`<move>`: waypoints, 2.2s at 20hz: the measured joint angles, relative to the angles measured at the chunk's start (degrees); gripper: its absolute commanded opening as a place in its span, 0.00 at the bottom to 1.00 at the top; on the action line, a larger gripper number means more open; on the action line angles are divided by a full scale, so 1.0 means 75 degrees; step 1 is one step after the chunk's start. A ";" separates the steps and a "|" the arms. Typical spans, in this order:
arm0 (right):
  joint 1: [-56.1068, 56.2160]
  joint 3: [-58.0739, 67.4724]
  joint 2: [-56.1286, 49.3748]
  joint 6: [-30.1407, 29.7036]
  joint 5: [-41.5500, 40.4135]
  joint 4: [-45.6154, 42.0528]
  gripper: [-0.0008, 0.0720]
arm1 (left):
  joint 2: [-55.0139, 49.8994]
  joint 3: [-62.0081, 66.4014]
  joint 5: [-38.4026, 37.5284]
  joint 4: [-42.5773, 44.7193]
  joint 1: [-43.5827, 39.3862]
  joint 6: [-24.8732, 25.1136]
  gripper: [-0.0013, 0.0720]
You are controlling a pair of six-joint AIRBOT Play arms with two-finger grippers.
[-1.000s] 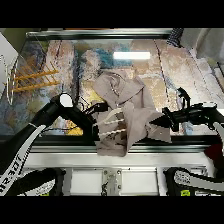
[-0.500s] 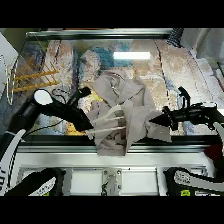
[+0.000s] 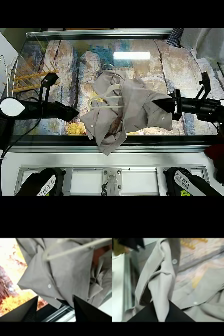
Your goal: Fold the clothes and pants, and hang the long-sleeved shirts on hangers.
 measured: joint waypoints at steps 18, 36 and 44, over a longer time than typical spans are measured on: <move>0.0000 0.0000 0.1279 0.1037 -0.1419 0.0854 0.02 | -0.2092 -0.1731 0.2876 0.0886 -0.4625 -0.4296 0.85; 0.0000 0.0000 0.1279 0.1096 -0.1207 0.0889 0.02 | -0.1944 -0.1262 0.2704 0.1026 -0.2850 -0.4526 0.04; 0.0017 0.0000 0.1285 0.1154 0.0125 0.1606 0.02 | -0.2087 0.0472 0.1014 0.1011 -0.0344 -0.3643 0.04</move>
